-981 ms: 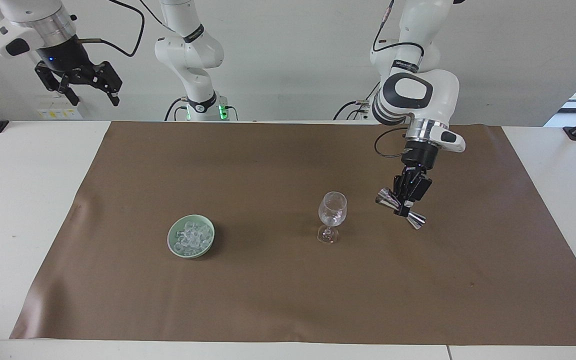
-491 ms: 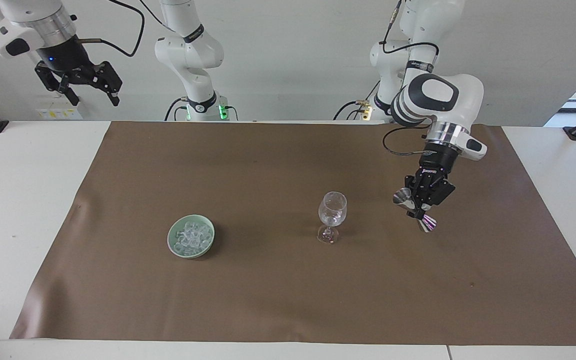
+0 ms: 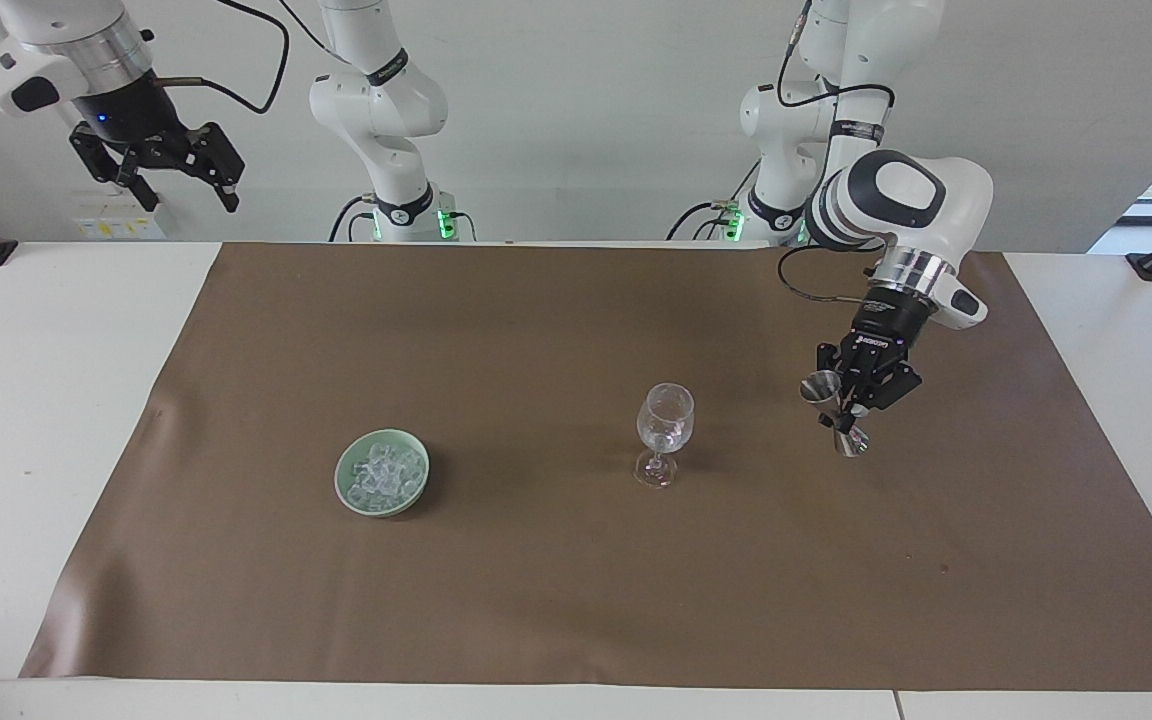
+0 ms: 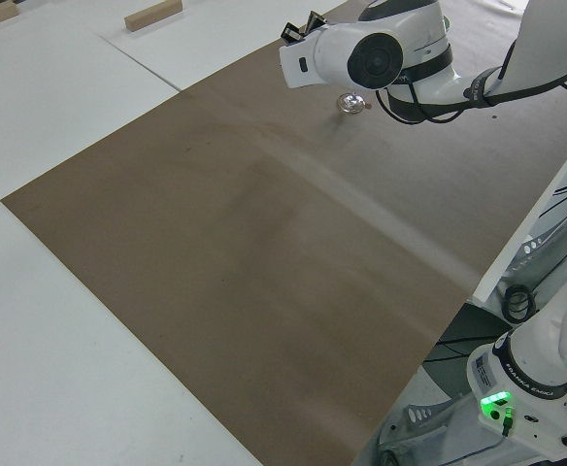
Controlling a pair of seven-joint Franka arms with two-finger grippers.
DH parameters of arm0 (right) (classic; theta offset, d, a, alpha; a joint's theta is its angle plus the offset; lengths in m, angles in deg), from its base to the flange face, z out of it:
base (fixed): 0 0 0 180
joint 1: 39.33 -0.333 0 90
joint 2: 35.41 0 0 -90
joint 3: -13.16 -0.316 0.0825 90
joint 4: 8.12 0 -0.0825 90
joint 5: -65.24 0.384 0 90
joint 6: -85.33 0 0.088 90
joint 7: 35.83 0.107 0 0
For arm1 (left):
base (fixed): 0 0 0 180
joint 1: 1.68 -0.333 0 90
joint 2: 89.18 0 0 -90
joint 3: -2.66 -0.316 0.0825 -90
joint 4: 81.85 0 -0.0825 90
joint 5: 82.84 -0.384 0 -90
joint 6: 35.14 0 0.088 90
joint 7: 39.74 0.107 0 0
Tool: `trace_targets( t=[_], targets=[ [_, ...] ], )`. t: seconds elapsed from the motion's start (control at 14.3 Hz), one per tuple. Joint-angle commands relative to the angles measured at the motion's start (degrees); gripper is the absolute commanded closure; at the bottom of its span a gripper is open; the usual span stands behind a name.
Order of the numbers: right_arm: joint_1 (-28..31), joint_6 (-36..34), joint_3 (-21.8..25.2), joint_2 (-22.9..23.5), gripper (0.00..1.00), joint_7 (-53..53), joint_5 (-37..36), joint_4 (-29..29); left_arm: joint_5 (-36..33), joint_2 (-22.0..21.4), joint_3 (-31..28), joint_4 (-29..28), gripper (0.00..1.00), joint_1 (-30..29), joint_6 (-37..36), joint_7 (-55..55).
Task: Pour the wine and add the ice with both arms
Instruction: 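Tilt the silver cup upright and move it away from the glass with the left gripper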
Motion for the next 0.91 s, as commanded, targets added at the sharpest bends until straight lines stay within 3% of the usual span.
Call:
trace_targets(
  t=[0.0, 0.49, 0.84],
  targets=[
    [0.22, 0.82, -0.22, -1.44, 0.0, 0.75, 0.67, 1.82, 0.02, -2.15, 0.25, -3.07, 1.0, -2.4, -4.66, -4.2],
    [0.05, 0.99, -0.22, -1.44, 0.0, 0.75, 0.67, 1.82, -0.33, -0.92, 0.25, -5.89, 1.0, -9.94, -15.46, -8.87],
    [0.05, 1.08, -1.8, -1.44, 0.0, 0.05, 0.67, 1.82, -0.51, 1.19, 0.16, -6.5, 1.0, -14.26, -19.08, -12.12]
  ],
)
